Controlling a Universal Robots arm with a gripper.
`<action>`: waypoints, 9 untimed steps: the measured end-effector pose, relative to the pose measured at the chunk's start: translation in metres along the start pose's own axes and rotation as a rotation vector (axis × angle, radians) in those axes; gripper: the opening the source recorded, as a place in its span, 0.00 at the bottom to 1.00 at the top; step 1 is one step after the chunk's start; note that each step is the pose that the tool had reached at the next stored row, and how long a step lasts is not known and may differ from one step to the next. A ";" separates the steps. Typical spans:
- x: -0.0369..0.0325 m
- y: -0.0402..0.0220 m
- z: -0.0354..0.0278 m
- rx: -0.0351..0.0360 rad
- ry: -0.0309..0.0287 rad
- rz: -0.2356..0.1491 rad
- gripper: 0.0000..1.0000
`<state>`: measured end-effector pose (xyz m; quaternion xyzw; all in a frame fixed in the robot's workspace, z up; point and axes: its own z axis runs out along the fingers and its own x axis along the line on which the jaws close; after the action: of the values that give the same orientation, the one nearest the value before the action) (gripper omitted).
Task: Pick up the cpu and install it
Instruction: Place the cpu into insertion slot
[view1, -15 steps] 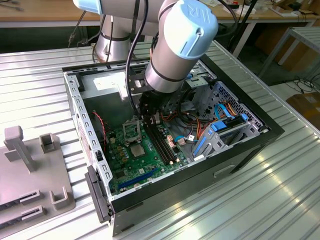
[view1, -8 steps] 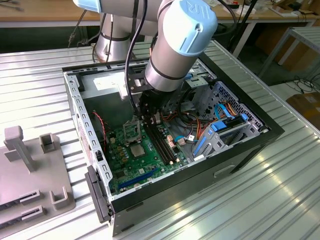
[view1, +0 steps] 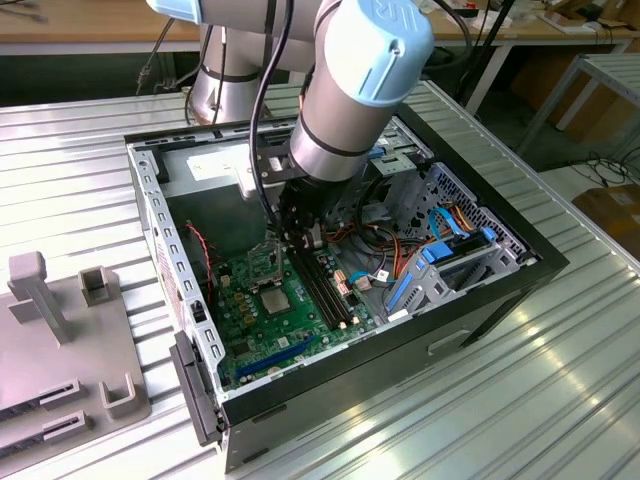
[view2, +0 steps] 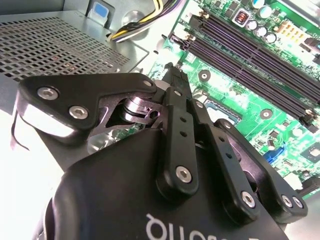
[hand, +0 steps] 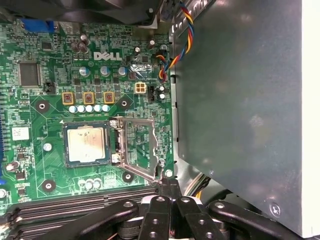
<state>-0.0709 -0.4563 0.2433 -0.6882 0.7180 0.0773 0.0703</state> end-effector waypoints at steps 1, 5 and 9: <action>-0.0001 0.0000 -0.0003 0.0000 0.0016 0.000 0.11; -0.0008 0.0001 -0.0032 0.0004 0.0072 0.000 0.11; -0.0012 0.0004 -0.0057 0.0006 0.0116 0.000 0.11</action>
<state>-0.0712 -0.4562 0.2491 -0.6886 0.7184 0.0731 0.0663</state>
